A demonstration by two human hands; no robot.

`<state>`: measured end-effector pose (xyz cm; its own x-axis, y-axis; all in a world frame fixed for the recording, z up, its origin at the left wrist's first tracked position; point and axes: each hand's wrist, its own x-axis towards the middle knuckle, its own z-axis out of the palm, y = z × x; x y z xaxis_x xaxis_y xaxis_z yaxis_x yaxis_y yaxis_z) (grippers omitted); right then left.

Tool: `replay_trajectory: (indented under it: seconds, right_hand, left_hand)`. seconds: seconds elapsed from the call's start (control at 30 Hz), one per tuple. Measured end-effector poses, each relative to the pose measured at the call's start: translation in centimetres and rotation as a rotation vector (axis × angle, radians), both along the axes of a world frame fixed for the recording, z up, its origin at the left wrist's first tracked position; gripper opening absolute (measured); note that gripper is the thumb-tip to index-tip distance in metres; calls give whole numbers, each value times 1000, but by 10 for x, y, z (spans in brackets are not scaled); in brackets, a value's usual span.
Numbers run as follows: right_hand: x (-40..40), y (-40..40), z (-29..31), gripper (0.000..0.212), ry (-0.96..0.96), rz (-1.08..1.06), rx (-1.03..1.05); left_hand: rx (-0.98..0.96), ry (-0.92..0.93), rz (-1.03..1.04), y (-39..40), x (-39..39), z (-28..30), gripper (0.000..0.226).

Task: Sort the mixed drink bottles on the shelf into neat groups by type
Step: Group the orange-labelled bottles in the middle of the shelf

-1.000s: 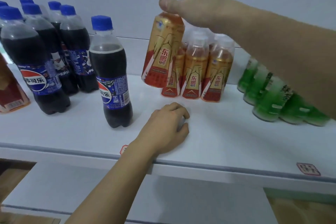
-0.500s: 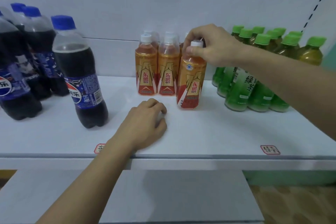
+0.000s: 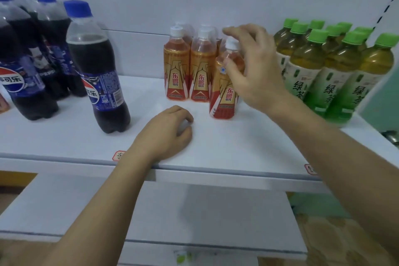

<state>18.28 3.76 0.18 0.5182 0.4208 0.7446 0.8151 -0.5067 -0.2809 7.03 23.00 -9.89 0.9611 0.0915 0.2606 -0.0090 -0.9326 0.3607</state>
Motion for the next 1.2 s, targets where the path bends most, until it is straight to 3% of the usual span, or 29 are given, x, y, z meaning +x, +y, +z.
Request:
replay_trajectory:
  seconds: [0.1, 0.17, 0.23, 0.53, 0.6, 0.73, 0.9, 1.1, 1.2]
  right_hand:
    - [-41, 1, -50, 28, 126, 33, 214]
    - [-56, 4, -83, 28, 378, 51, 100]
    - [-58, 5, -104, 29, 511, 28, -156]
    - [-62, 3, -103, 24, 422, 61, -354]
    - [-69, 7, -101, 20, 422, 61, -262]
    - [-119, 59, -99, 22, 503, 217, 172]
    - [-184, 178, -94, 27, 525, 444, 188]
    - [-239, 323, -80, 29, 517, 492, 197]
    - [-249, 389, -68, 31, 472, 483, 327]
  left_hand:
    - [-12, -13, 45, 0, -1, 1, 28]
    - [-16, -18, 70, 0, 1, 0, 29]
    - [-15, -45, 101, 0, 1, -2, 29]
    - [9, -54, 120, -5, -7, 7, 32]
    - [-38, -79, 96, -4, -20, 15, 31]
    - [-77, -163, 145, 28, -84, 22, 31]
    - [-104, -174, 316, 137, -173, 17, 23]
    - [-80, -230, 499, 288, -238, -3, 25]
    - [-92, -236, 549, 337, -251, -18, 13]
